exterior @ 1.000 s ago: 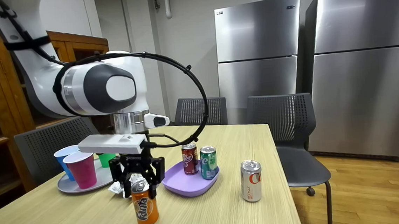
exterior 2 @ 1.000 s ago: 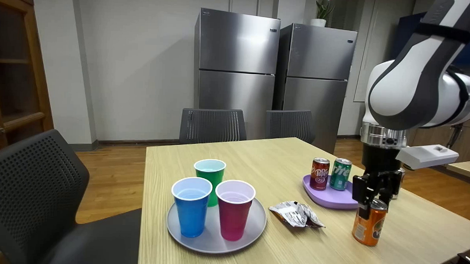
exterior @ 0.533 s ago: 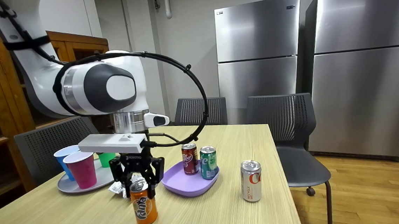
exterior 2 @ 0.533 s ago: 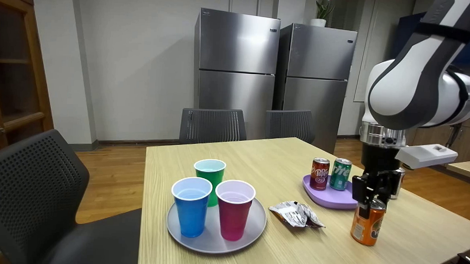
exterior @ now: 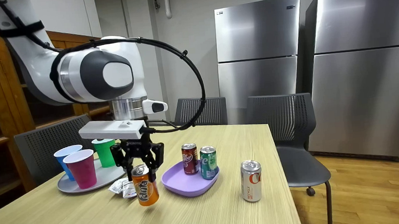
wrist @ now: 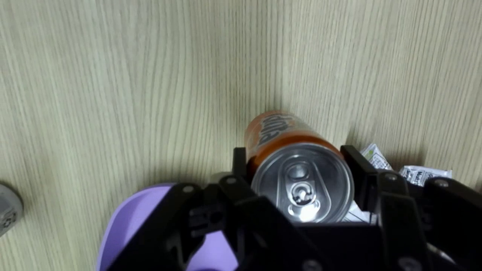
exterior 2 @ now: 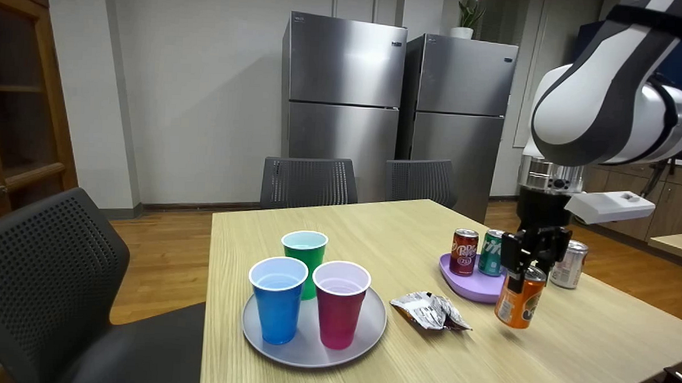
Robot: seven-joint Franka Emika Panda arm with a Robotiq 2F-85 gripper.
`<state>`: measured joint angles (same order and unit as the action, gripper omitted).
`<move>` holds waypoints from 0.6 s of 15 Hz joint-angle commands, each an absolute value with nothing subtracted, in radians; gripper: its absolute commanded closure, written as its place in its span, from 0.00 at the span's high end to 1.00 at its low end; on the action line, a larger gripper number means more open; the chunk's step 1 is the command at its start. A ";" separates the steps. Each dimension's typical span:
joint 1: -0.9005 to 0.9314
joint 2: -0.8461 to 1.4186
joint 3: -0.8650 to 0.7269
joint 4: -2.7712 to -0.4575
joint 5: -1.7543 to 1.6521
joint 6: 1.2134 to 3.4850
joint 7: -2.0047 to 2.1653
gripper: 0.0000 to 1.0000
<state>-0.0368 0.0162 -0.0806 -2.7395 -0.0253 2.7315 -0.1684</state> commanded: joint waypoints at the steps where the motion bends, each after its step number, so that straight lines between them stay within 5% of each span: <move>1: -0.045 -0.024 -0.070 -2.696 0.005 2.681 -0.191 0.38; 9: -0.049 0.066 -0.070 -2.541 0.088 2.639 -0.214 0.38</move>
<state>-0.0369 0.0239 -0.0806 -2.6237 0.0465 2.6919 -0.1820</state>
